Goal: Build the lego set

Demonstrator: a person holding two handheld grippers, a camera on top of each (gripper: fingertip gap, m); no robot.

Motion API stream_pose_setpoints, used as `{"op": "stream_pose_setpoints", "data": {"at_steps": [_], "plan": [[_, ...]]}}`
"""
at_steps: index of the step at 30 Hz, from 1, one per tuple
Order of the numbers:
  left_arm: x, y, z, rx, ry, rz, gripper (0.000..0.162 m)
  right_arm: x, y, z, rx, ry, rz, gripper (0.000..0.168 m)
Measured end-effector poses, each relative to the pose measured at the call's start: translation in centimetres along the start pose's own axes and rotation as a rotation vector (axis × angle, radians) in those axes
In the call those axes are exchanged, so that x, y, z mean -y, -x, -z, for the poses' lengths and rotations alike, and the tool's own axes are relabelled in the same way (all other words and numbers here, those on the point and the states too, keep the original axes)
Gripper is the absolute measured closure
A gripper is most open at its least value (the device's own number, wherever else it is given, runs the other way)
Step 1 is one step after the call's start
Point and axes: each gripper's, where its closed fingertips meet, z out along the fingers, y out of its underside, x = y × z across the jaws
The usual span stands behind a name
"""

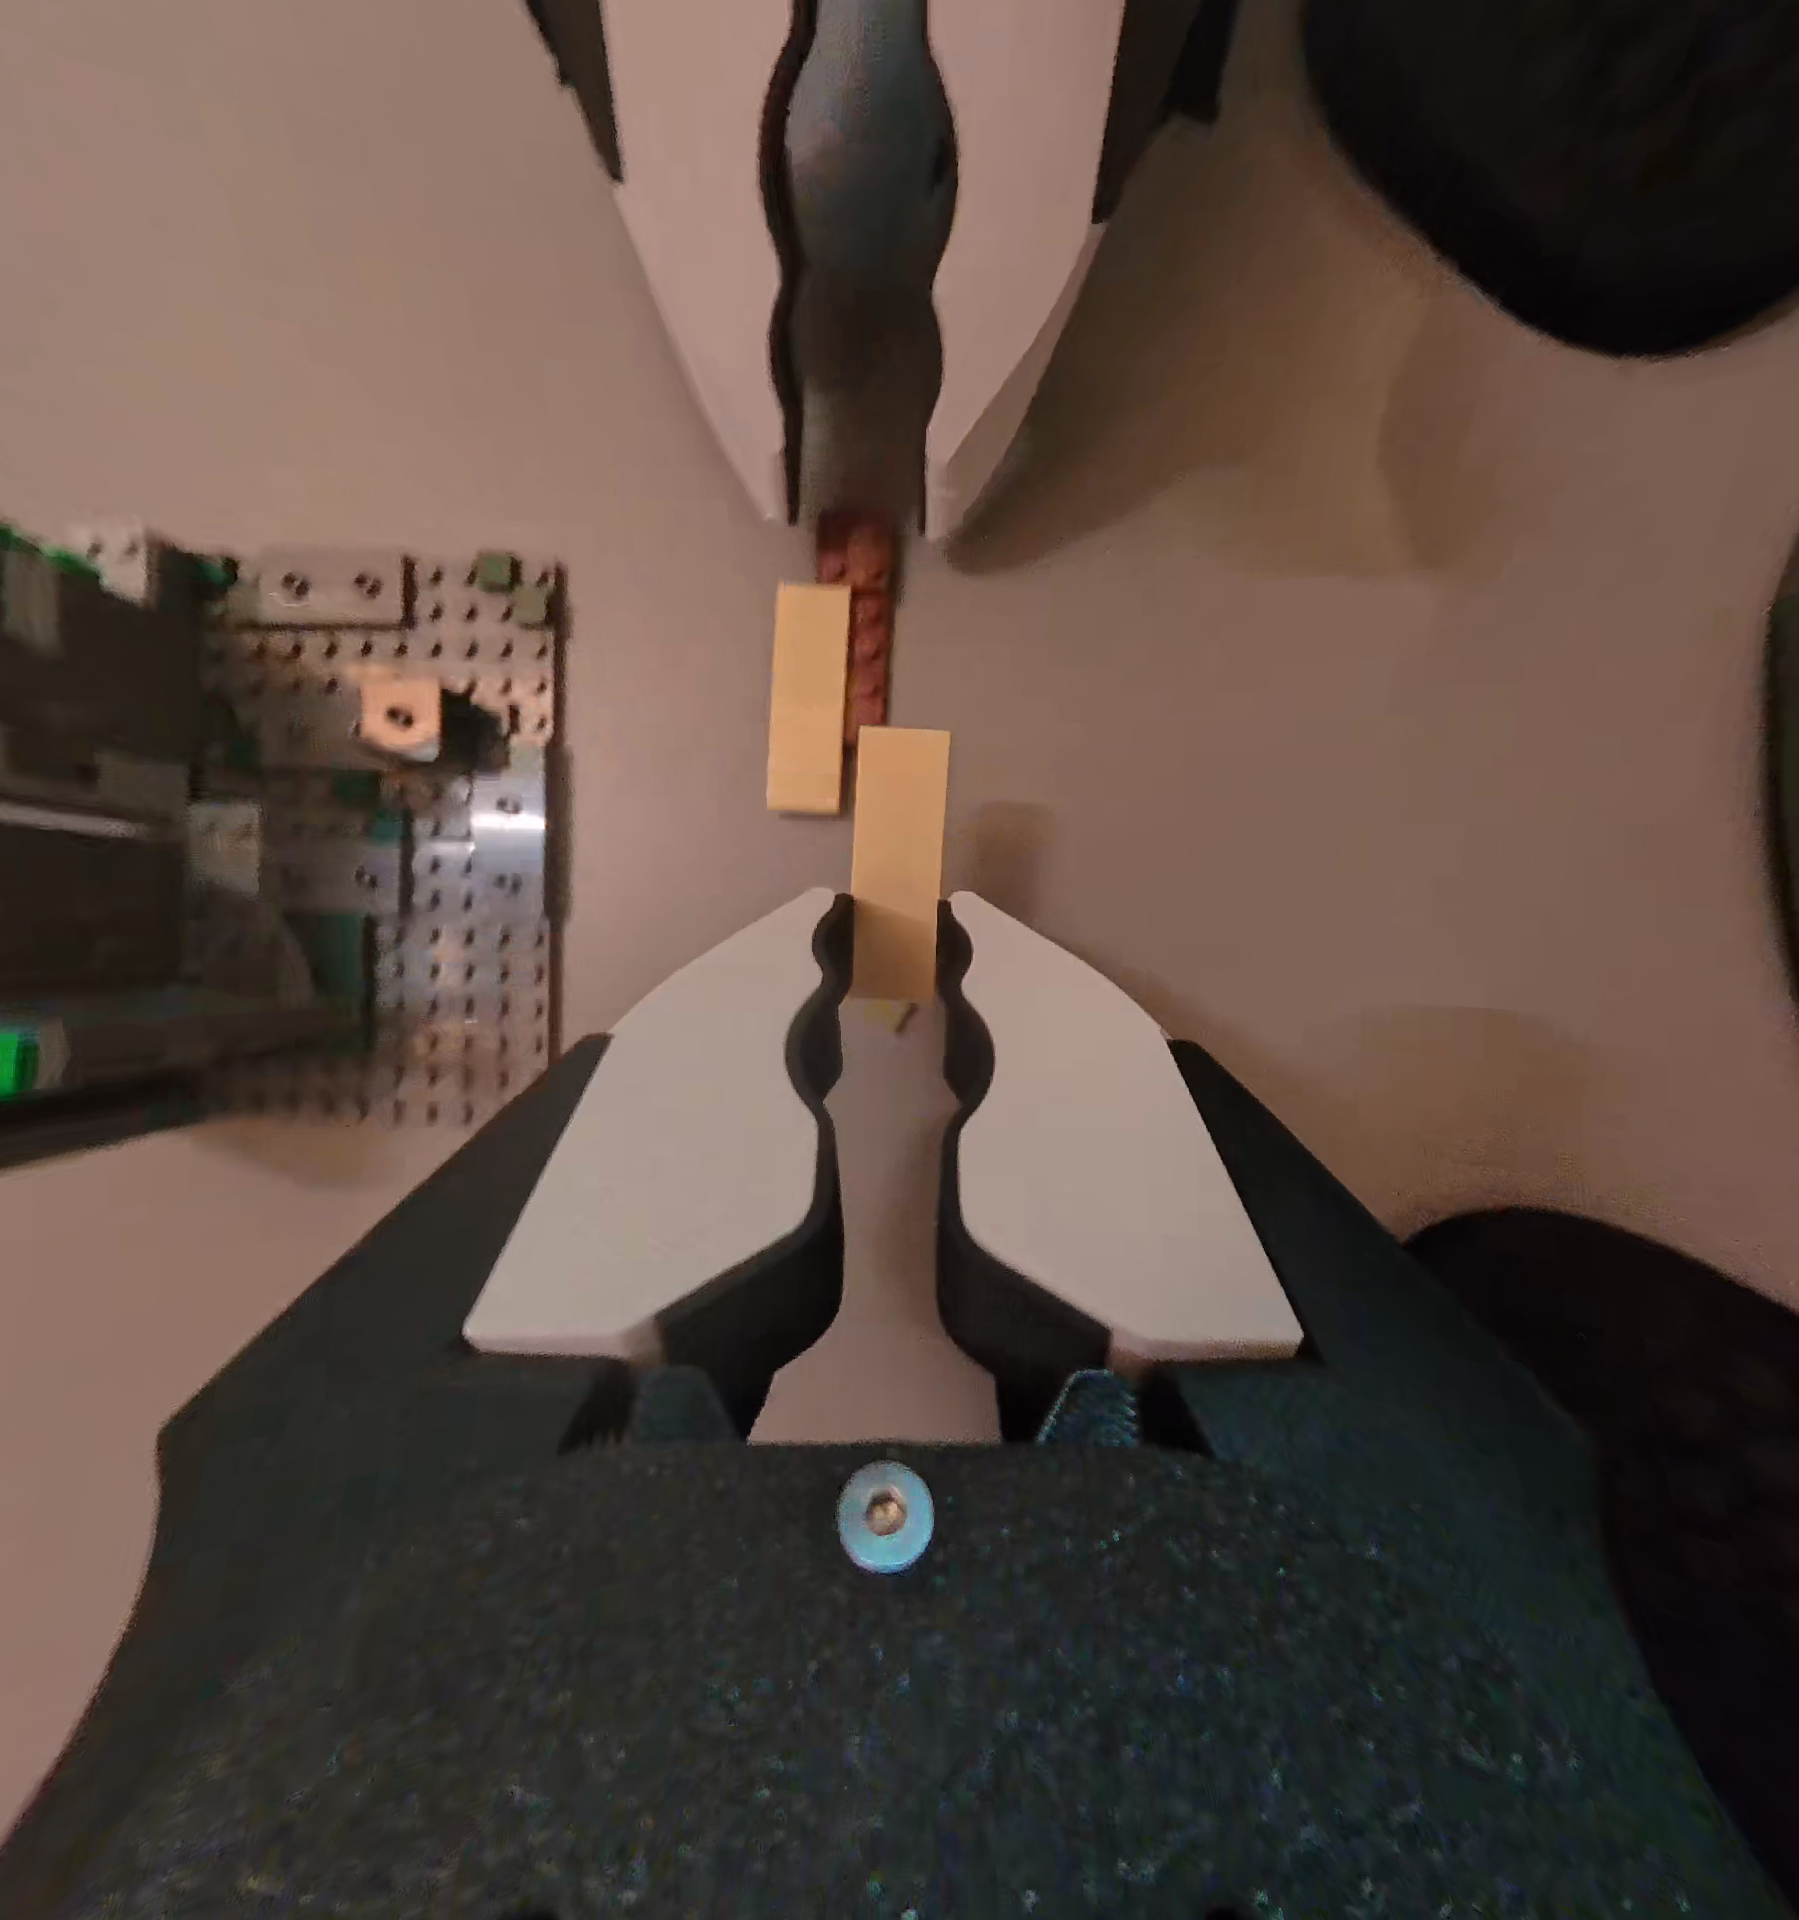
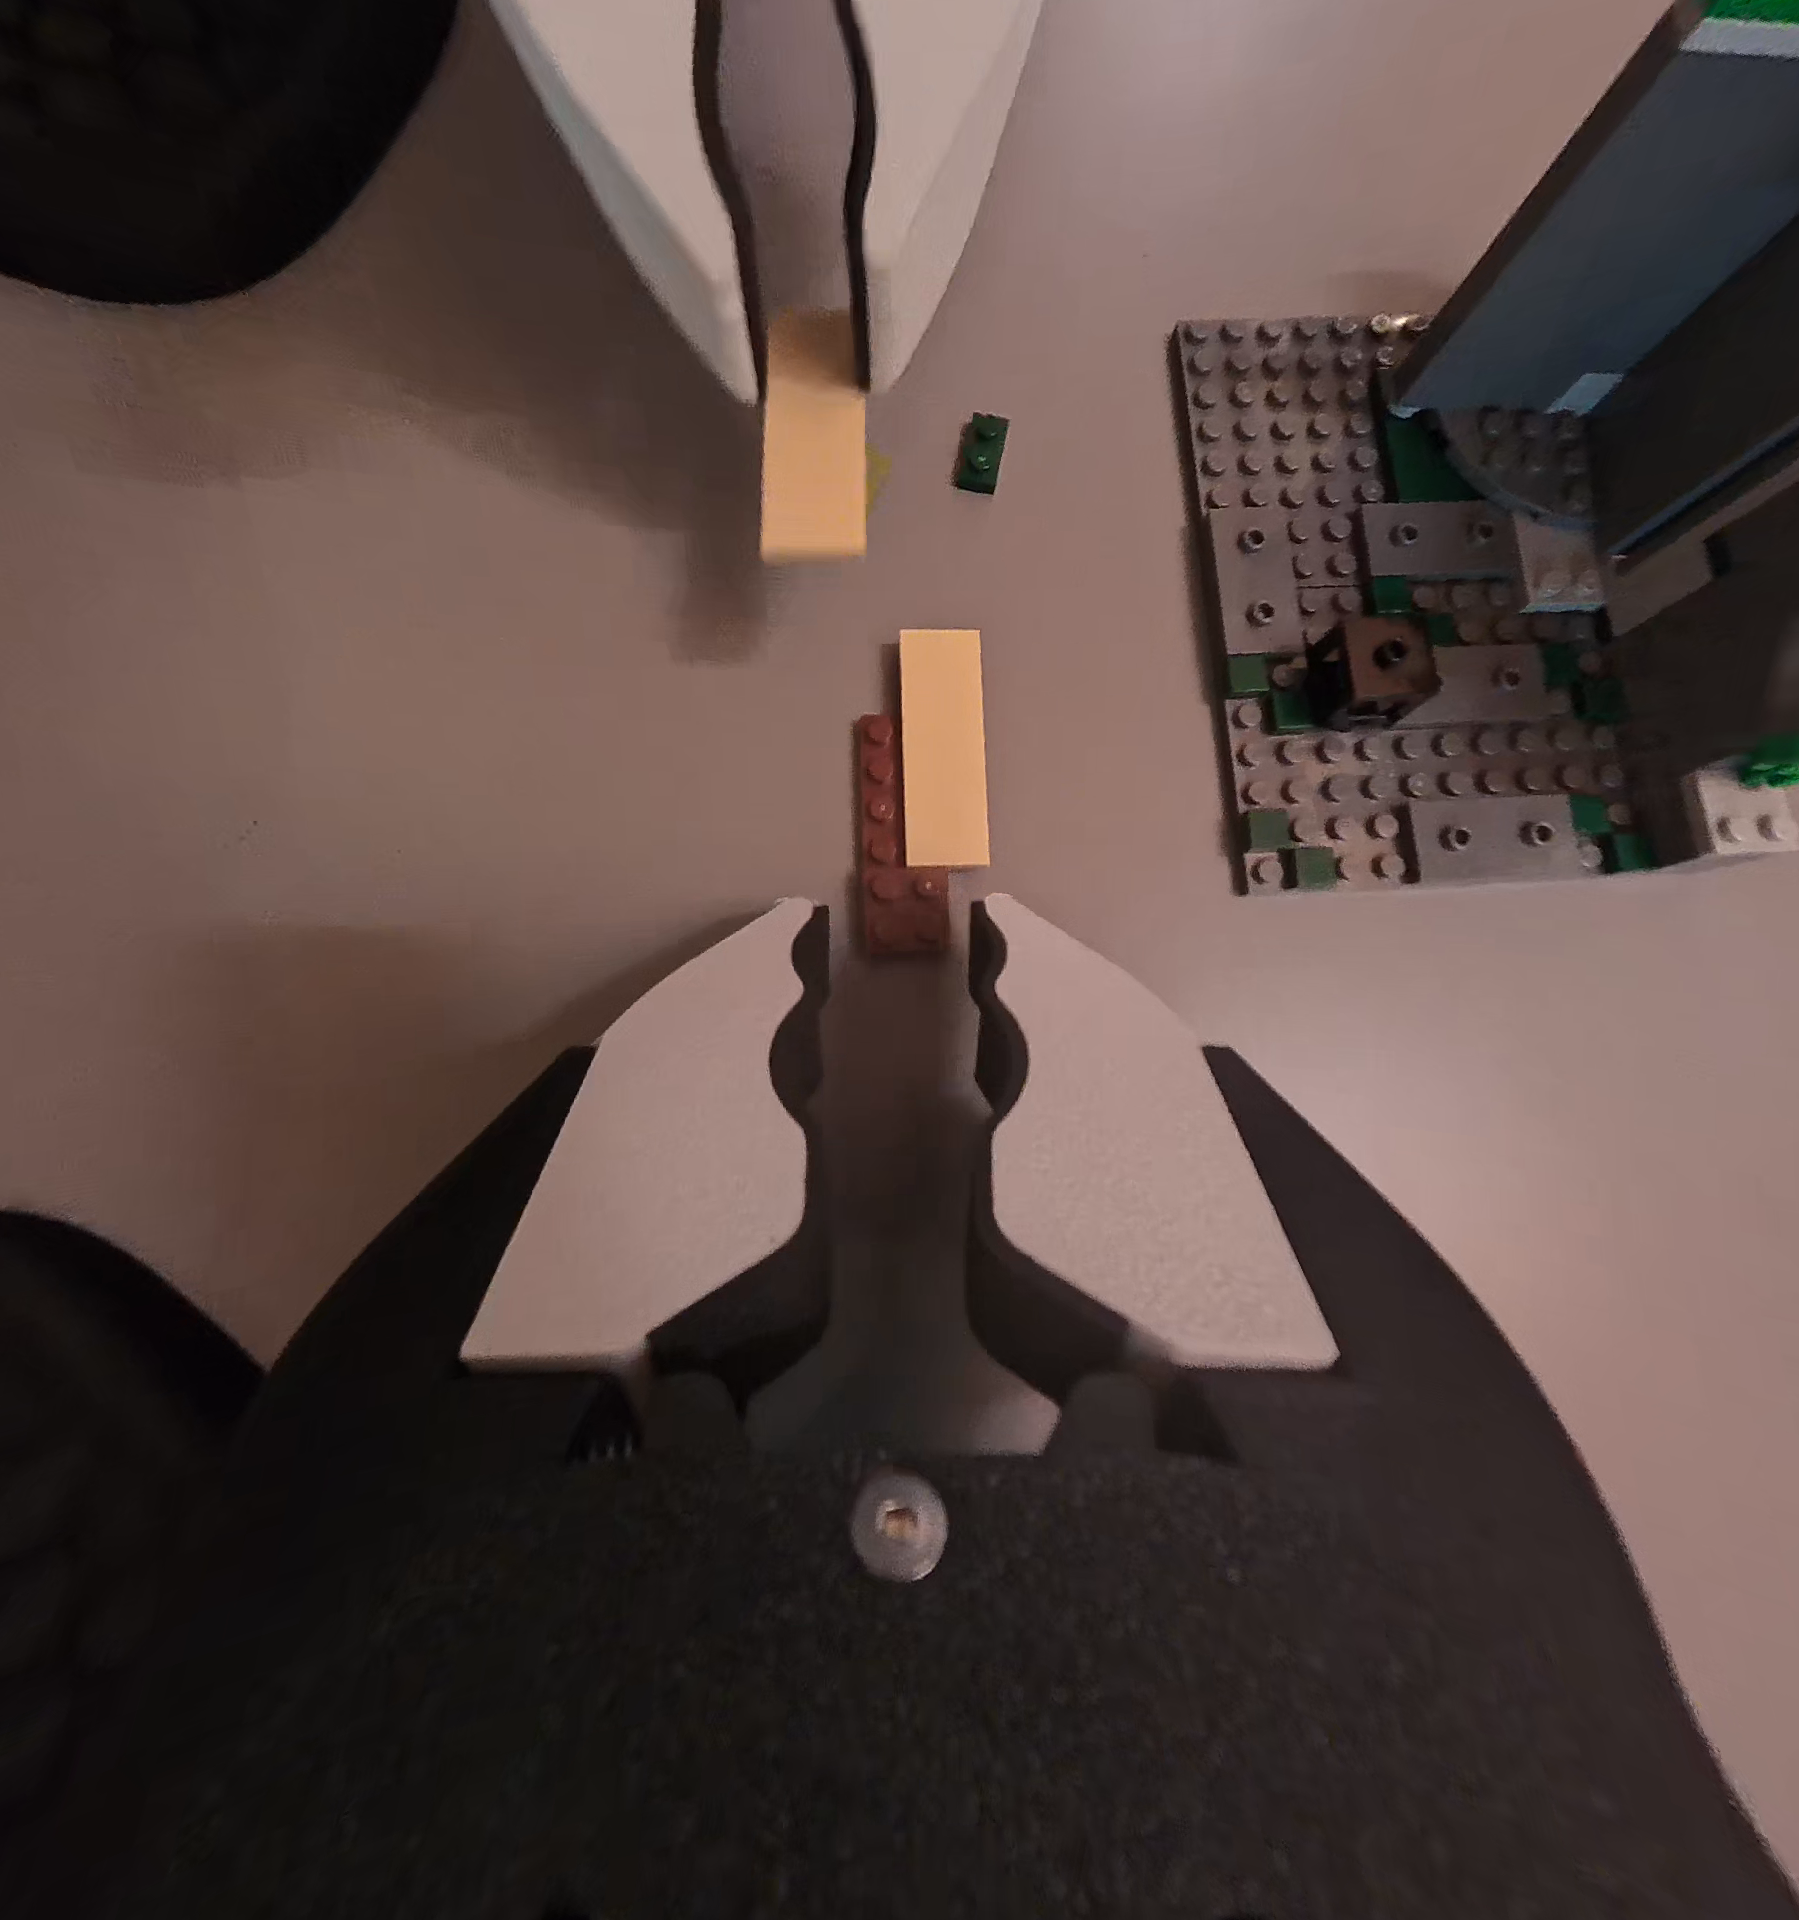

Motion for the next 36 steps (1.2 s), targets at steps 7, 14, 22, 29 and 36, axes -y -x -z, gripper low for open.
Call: {"op": "stream_pose_setpoints", "data": {"at_steps": [7,14,22,29,36], "plan": [[1.7,0.0,-3.3,-0.049,0.055,-0.011,0.147,0.4,0.8,0.7,-0.055,-0.054,0.036,0.144],[1.7,0.1,-4.3,-0.031,0.097,-0.03,0.147,1.2,1.3,0.0,-0.079,-0.066,0.094,0.146],[1.7,0.4,-4.6,-0.02,0.113,-0.027,0.147,1.4,1.5,-0.9,-0.082,-0.035,0.149,0.149],[1.8,0.5,-4.7,-0.012,0.117,-0.014,0.147,1.0,1.1,-1.4,-0.075,0.011,0.137,0.151],[2.0,0.6,-4.0,0.014,0.096,-0.016,0.145,1.0,0.7,-1.5,-0.087,0.041,0.147,0.153]]}}
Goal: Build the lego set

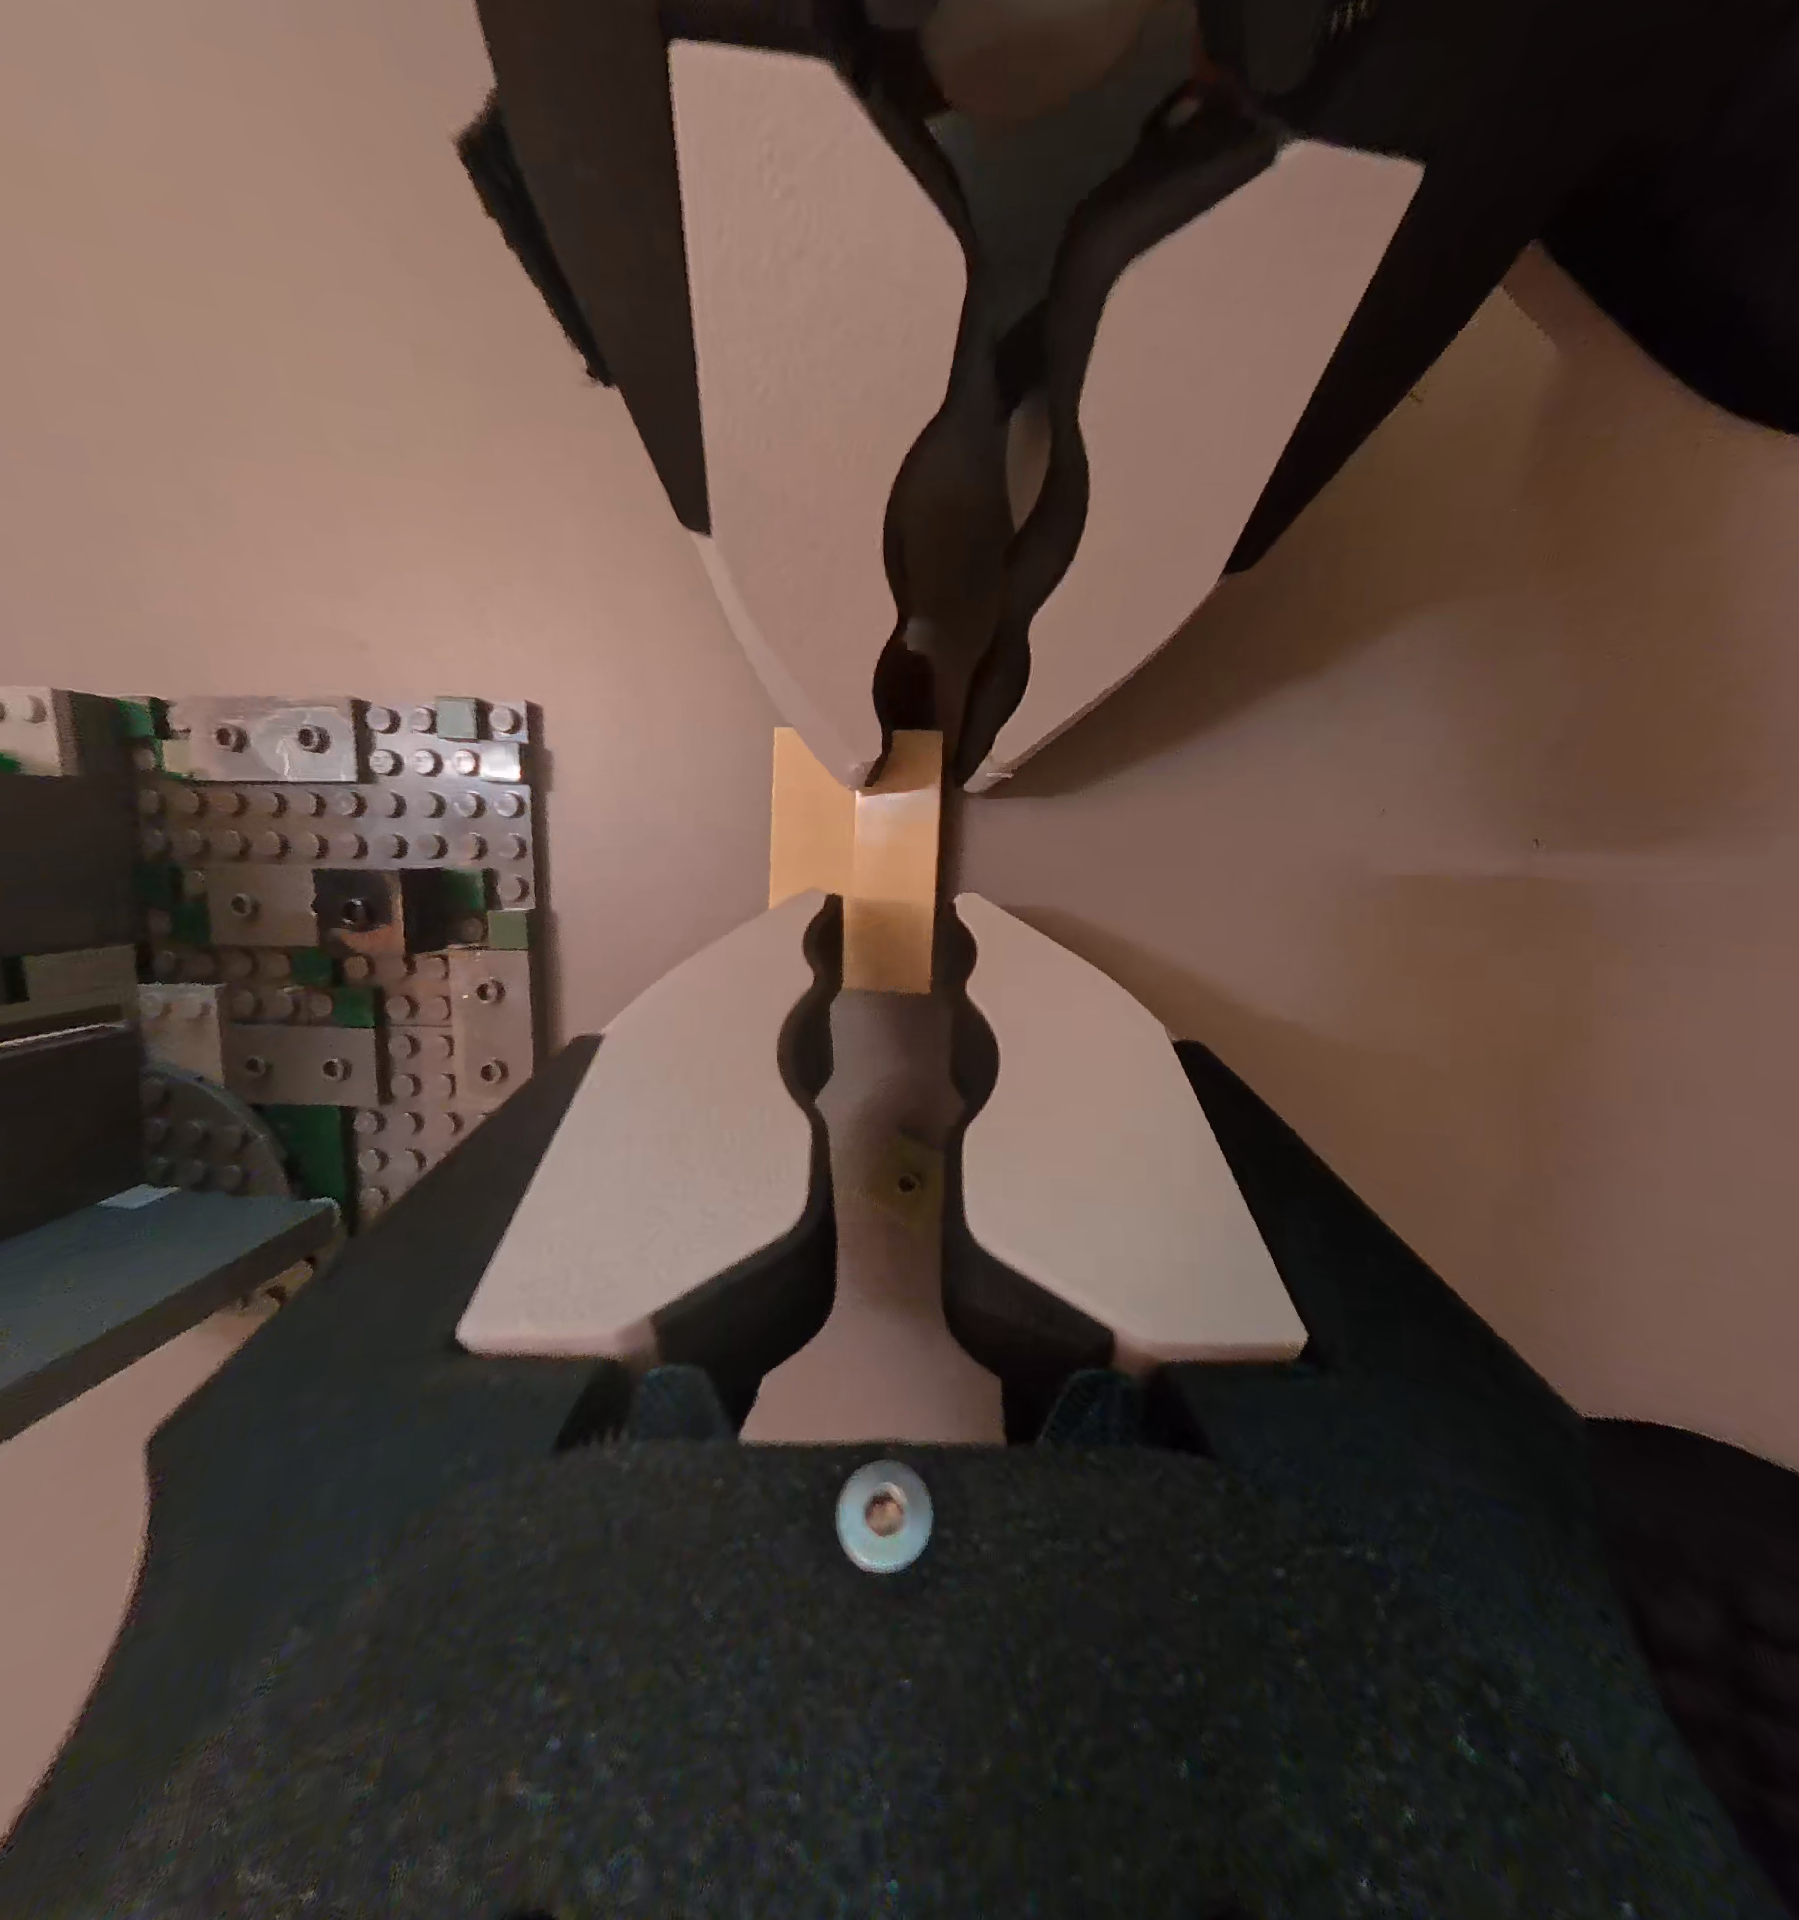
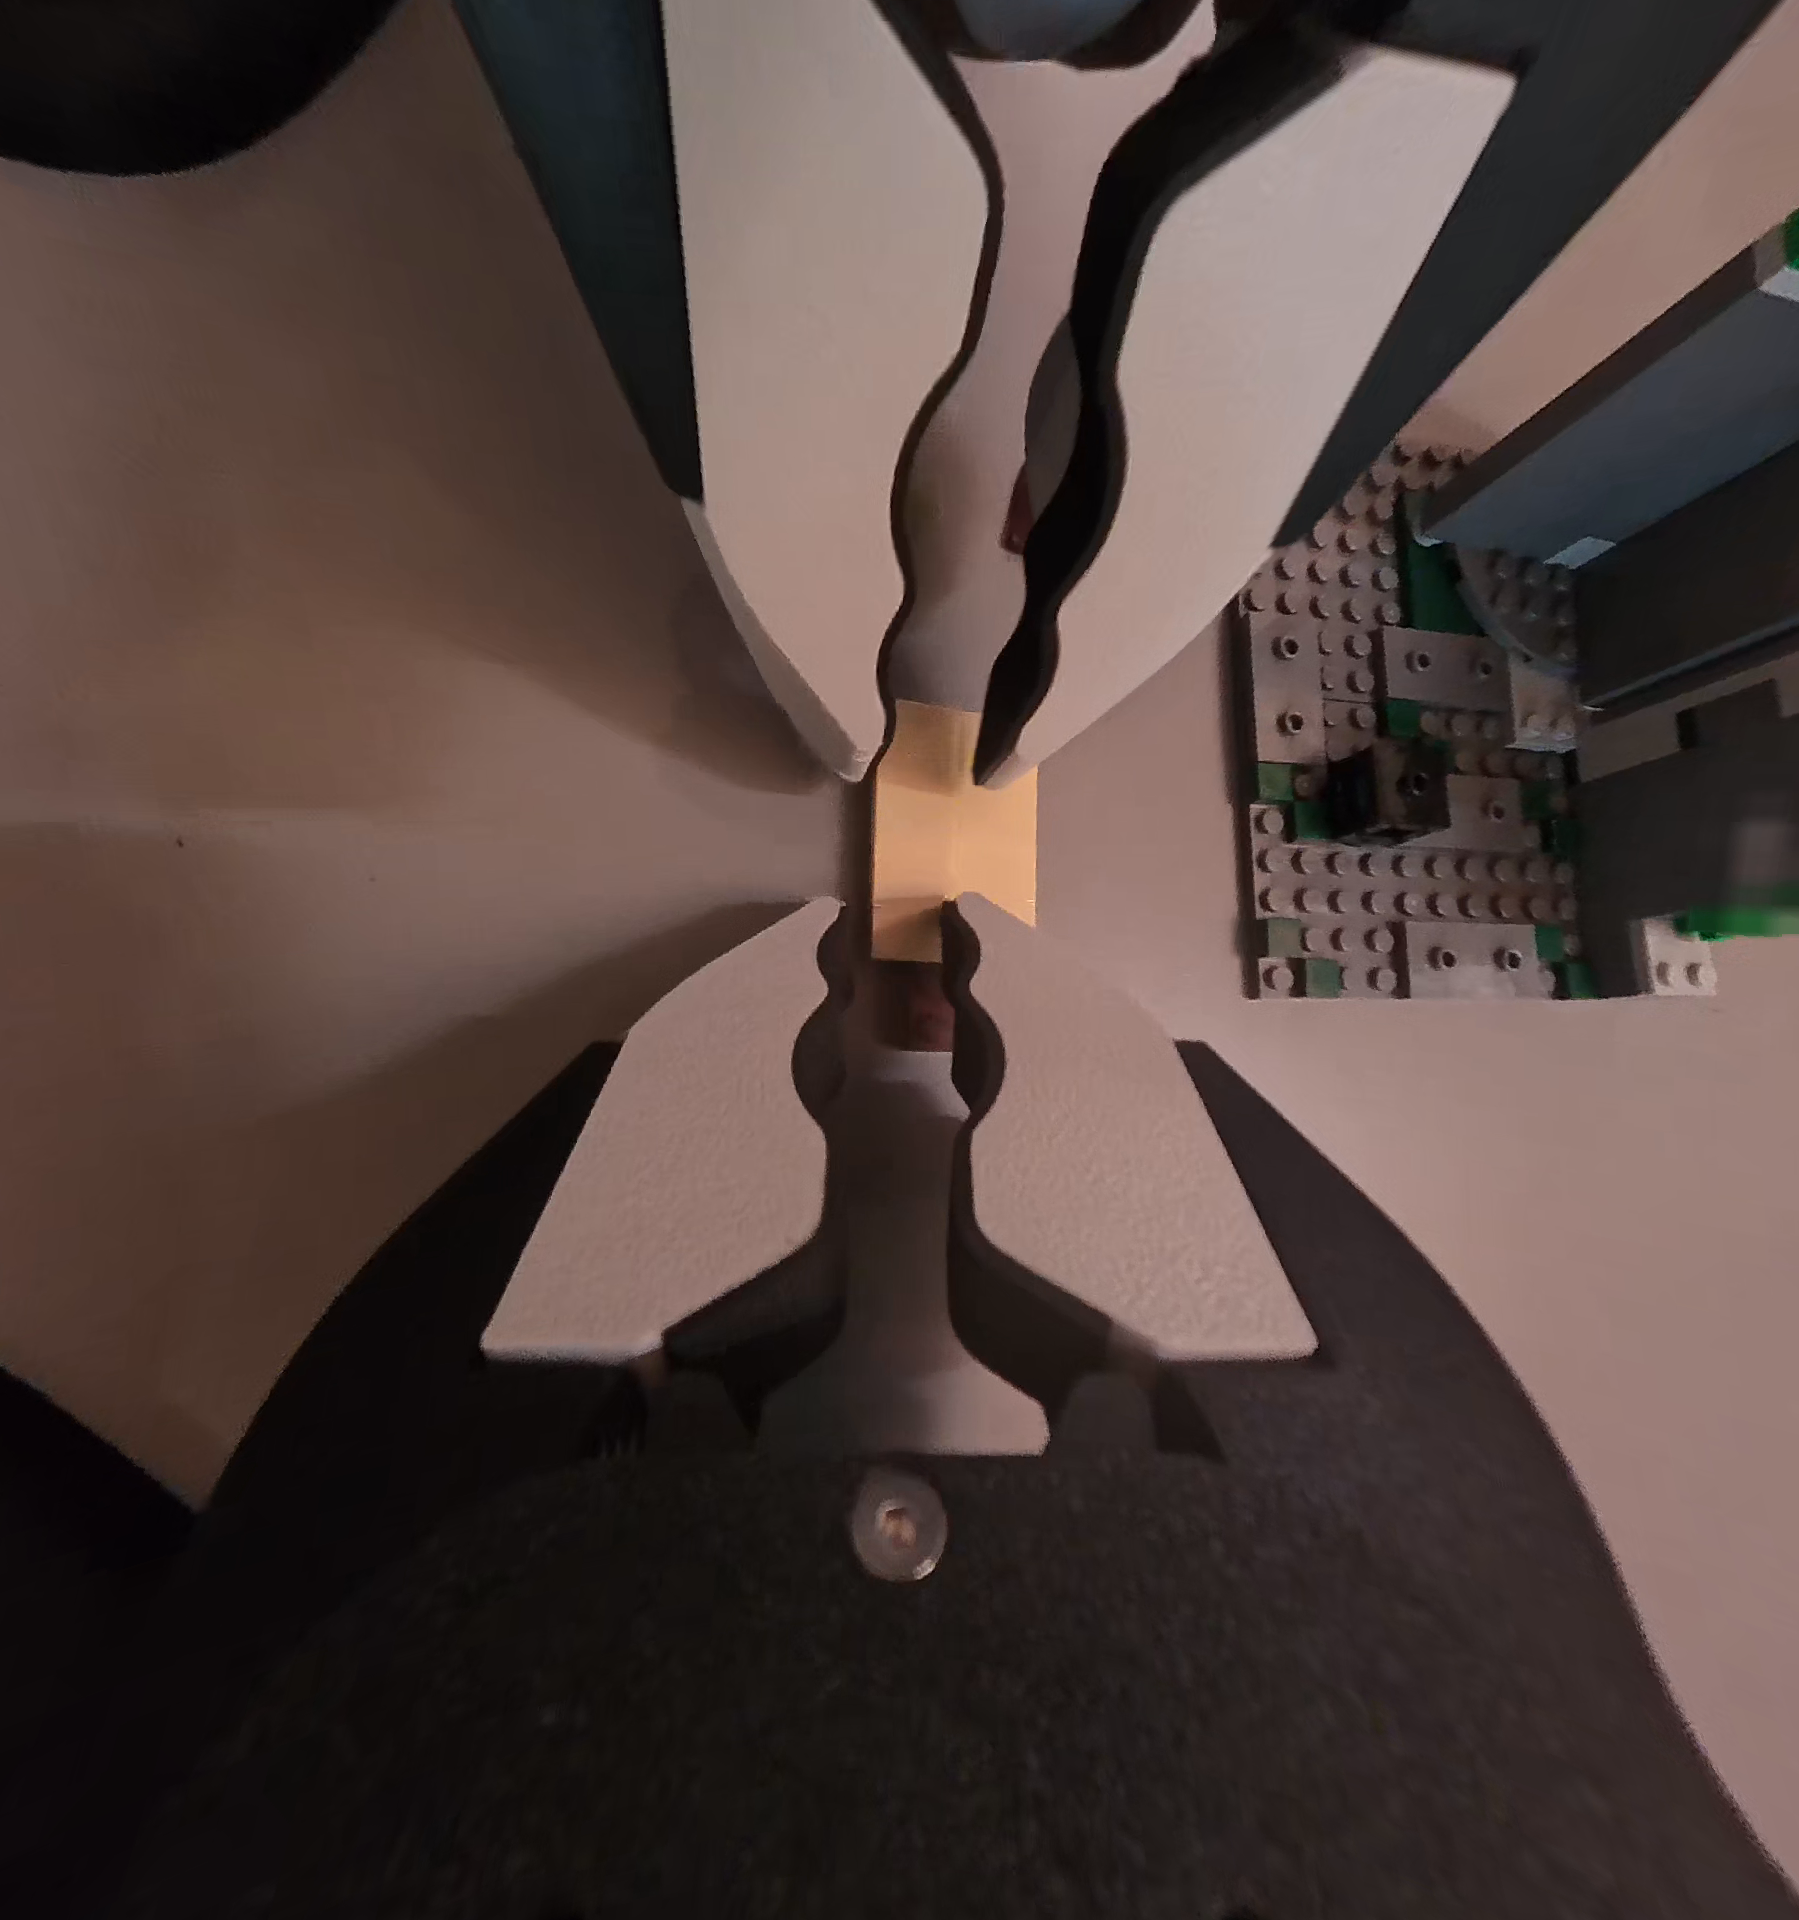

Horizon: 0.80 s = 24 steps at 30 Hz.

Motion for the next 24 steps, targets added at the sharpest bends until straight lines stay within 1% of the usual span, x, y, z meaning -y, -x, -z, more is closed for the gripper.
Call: {"op": "stream_pose_setpoints", "data": {"at_steps": [7,11,18,24], "plan": [[0.4,-0.3,0.1,0.009,-0.044,-0.007,0.151,0.0,-0.1,0.0,-0.008,0.005,0.002,0.155],[0.1,-0.3,-0.5,0.009,-0.03,-0.007,0.155,0.0,-0.1,0.0,-0.012,0.003,-0.006,0.155],[0.1,-0.4,-0.7,0.003,-0.021,-0.001,0.155,0.0,-0.1,0.0,-0.015,-0.002,-0.032,0.154],[0.0,-0.3,-0.8,-0.035,-0.012,0.035,0.155,0.3,-0.3,0.3,-0.023,-0.028,-0.078,0.154]]}}
